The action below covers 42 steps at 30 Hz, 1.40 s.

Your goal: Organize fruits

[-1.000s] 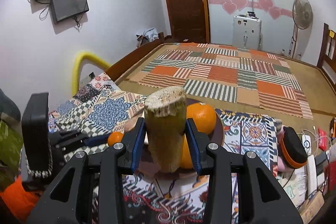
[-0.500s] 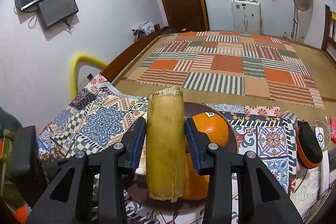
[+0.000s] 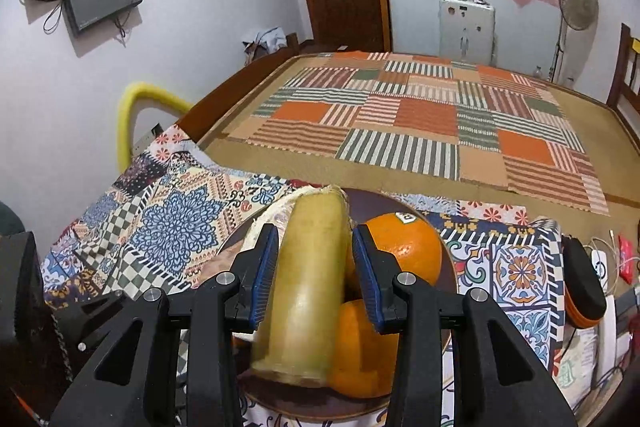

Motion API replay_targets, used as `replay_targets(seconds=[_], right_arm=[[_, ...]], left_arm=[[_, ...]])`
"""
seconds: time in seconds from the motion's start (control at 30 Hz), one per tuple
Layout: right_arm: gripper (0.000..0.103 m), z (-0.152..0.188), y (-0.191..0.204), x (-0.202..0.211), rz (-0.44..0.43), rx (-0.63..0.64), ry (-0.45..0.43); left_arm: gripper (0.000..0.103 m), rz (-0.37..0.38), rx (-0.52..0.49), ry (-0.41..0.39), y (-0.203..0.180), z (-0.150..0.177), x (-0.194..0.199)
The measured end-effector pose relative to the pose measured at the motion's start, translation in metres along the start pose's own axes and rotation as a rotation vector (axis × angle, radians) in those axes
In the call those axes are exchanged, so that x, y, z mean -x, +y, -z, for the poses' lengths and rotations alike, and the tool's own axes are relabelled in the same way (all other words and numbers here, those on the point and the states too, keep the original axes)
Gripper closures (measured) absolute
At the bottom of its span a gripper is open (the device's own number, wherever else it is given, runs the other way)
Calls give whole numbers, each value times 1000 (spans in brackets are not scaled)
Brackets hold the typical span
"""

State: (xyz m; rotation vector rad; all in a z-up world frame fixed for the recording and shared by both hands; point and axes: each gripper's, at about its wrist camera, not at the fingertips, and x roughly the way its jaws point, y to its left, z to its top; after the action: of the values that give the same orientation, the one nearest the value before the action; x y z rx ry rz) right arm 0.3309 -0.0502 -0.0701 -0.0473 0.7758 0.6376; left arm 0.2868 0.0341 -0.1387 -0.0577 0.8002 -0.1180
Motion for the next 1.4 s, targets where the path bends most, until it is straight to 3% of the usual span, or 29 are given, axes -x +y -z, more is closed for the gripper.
replay_targets(seconds=[0.5, 0.7, 1.07, 1.4], right_arm=[[67, 22, 7, 66, 42, 72, -96], [67, 43, 0, 85, 77, 79, -113], [67, 93, -36, 71, 131, 24, -38], [67, 112, -50, 45, 112, 4, 45]], left_arm=[[52, -40, 5, -95, 12, 3, 66], [49, -59, 20, -92, 31, 8, 81], [49, -83, 14, 33, 49, 33, 49], [49, -69, -8, 78, 45, 23, 13]])
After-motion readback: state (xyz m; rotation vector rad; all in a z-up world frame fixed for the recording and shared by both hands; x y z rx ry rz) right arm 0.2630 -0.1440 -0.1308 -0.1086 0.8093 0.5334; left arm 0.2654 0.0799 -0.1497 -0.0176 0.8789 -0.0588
